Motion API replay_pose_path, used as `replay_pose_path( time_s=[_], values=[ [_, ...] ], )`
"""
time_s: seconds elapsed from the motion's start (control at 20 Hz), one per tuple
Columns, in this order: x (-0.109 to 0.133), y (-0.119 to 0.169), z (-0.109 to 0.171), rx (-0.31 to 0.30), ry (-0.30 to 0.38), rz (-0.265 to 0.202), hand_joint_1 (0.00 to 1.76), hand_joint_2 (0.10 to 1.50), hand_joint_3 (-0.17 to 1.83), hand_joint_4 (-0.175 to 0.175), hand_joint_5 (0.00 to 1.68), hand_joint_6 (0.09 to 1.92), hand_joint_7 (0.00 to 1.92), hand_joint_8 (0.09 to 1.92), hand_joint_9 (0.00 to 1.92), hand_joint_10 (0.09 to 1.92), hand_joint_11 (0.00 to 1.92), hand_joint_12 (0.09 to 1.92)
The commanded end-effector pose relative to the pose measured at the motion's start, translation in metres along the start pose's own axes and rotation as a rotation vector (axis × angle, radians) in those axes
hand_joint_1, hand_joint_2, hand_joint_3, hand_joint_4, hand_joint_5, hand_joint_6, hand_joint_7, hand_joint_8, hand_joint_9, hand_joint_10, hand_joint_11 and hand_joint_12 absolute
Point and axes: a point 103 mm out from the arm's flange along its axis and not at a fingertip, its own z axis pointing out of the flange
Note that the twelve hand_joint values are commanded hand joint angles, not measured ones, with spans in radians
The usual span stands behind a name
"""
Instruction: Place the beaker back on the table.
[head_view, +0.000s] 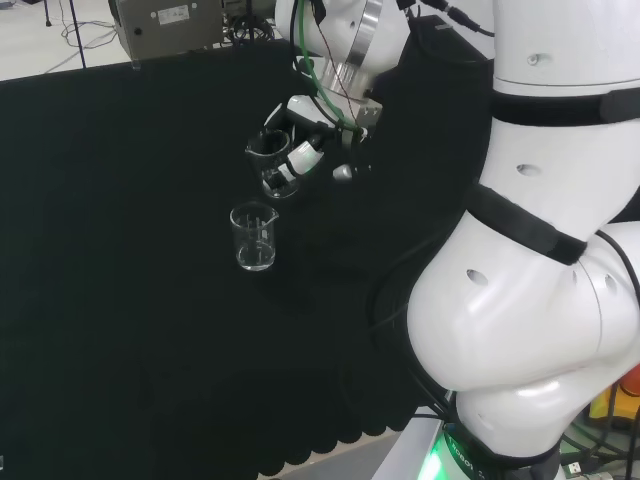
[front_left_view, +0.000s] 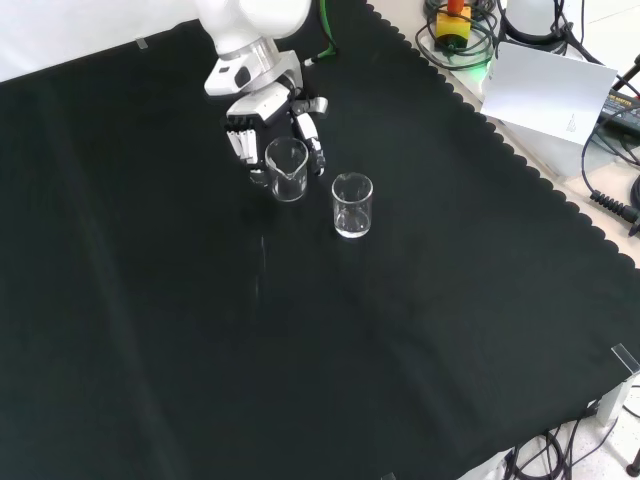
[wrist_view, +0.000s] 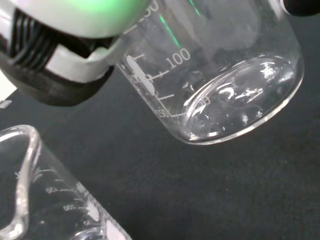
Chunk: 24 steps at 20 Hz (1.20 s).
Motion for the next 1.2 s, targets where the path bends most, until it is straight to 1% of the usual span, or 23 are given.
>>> replay_pose_path(
  time_s=[0.05, 0.3, 0.45, 0.6, 0.75, 0.9, 1.0, 1.2],
  values=[
    [-0.008, 0.007, 0.014, -0.014, 0.046, -0.016, 1.33, 0.62, 0.61, -0.175, 1.45, 0.28, 1.52, 0.21, 1.78, 0.09, 1.48, 0.54],
    [-0.014, 0.012, 0.023, -0.039, 0.075, -0.011, 1.33, 0.63, 0.6, -0.175, 1.45, 0.28, 1.52, 0.21, 1.78, 0.09, 1.47, 0.54],
    [-0.017, 0.016, 0.028, -0.046, 0.081, -0.009, 1.33, 0.63, 0.59, -0.175, 1.45, 0.28, 1.52, 0.22, 1.78, 0.09, 1.47, 0.54],
    [-0.021, 0.019, 0.034, -0.039, 0.08, -0.005, 1.33, 0.63, 0.58, -0.175, 1.44, 0.28, 1.51, 0.22, 1.76, 0.09, 1.46, 0.54],
    [-0.032, 0.005, 0.027, -0.061, 0.1, -0.004, 1.33, 0.64, 0.58, -0.175, 1.44, 0.29, 1.51, 0.22, 1.76, 0.09, 1.46, 0.54],
    [-0.034, 0.012, 0.034, -0.052, 0.082, 0.012, 1.33, 0.64, 0.58, -0.175, 1.44, 0.29, 1.51, 0.22, 1.76, 0.09, 1.46, 0.54],
    [-0.034, 0.016, 0.039, -0.06, 0.081, 0.022, 1.33, 0.65, 0.56, -0.175, 1.44, 0.29, 1.51, 0.22, 1.76, 0.09, 1.45, 0.54],
    [-0.036, 0.016, 0.043, -0.071, 0.079, 0.025, 1.33, 0.66, 0.55, -0.175, 1.43, 0.29, 1.5, 0.22, 1.75, 0.09, 1.45, 0.55]
  ],
)
